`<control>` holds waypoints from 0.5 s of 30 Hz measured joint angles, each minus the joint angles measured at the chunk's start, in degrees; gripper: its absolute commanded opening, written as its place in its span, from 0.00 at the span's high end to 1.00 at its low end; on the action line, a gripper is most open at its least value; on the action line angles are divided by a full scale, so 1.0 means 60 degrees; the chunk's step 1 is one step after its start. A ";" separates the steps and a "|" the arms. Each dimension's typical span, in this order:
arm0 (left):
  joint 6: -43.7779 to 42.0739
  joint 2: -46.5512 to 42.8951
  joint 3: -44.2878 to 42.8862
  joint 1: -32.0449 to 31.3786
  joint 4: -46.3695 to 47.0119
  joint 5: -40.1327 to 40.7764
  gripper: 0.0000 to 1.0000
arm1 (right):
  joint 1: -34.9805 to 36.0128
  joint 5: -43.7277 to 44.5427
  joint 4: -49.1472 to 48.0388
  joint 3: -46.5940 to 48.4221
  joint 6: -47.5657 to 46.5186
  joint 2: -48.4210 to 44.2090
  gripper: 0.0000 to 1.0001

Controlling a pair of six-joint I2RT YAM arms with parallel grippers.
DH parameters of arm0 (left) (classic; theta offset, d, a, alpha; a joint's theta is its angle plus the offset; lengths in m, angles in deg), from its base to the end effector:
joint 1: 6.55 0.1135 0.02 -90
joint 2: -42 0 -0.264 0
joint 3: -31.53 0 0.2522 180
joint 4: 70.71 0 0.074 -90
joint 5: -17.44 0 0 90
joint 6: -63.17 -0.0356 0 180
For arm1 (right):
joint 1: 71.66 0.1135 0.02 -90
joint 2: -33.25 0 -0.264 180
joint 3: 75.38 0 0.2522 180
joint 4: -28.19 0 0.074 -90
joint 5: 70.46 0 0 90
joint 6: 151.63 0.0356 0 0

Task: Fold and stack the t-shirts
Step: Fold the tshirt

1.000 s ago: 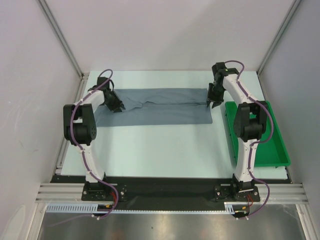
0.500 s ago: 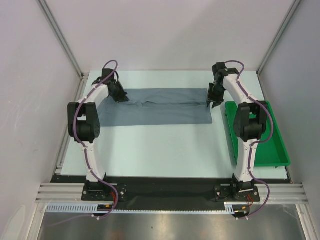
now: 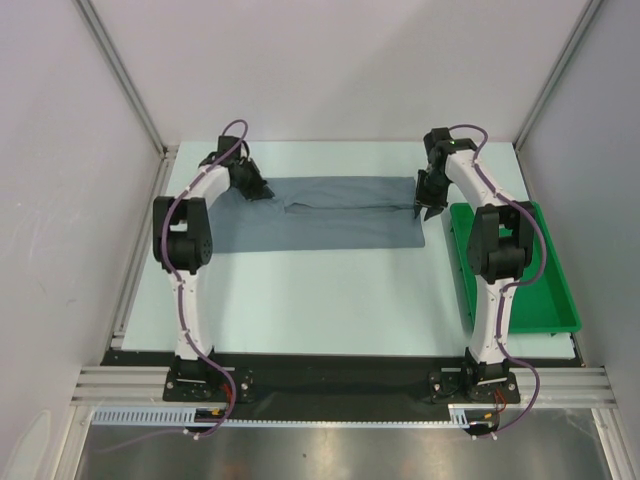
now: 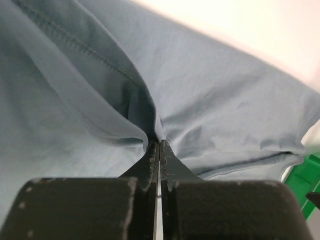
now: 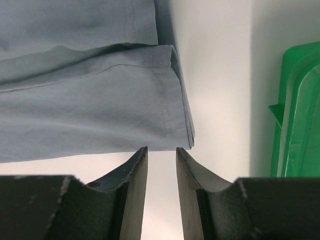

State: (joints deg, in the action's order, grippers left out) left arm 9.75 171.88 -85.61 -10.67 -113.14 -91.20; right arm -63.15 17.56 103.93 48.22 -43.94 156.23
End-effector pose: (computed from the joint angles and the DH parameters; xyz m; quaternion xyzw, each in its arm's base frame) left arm 0.4947 -0.0470 0.1720 -0.2166 0.9176 -0.2476 0.2232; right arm 0.4390 0.0669 0.2318 0.0771 0.9884 0.0460 0.1222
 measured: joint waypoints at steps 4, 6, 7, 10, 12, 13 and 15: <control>0.0131 0.0277 -0.0390 -0.0029 0.0073 -0.0120 0.99 | 0.0029 0.0000 0.0022 -0.0073 0.0000 0.0000 0.65; 0.0178 0.0288 -0.0481 -0.0055 0.0131 -0.0178 0.99 | 0.0047 0.0000 0.0026 -0.0076 -0.0004 0.0000 0.65; 0.0193 0.0288 -0.0510 -0.0066 0.0168 -0.0193 0.99 | 0.0062 0.0000 0.0026 -0.0084 0.0000 0.0000 0.65; 0.0262 0.0306 -0.0663 -0.0109 0.0204 -0.0222 0.99 | 0.0091 0.0000 0.0026 -0.0091 0.0000 0.0000 0.65; 0.0299 0.0310 -0.0747 -0.0135 0.0222 -0.0222 0.99 | 0.0120 0.0000 0.0026 -0.0091 -0.0004 0.0000 0.65; 0.0321 0.0310 -0.0776 -0.0146 0.0222 -0.0222 0.99 | 0.0127 0.0000 0.0029 -0.0091 0.0000 0.0000 0.65; 0.0335 0.0310 -0.0838 -0.0160 0.0215 -0.0226 0.96 | 0.0146 0.0000 0.0029 -0.0091 0.0000 0.0000 0.65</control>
State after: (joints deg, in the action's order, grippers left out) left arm 11.76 173.74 -90.63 -11.63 -111.85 -92.55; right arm -62.27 17.56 104.10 47.68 -43.94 156.23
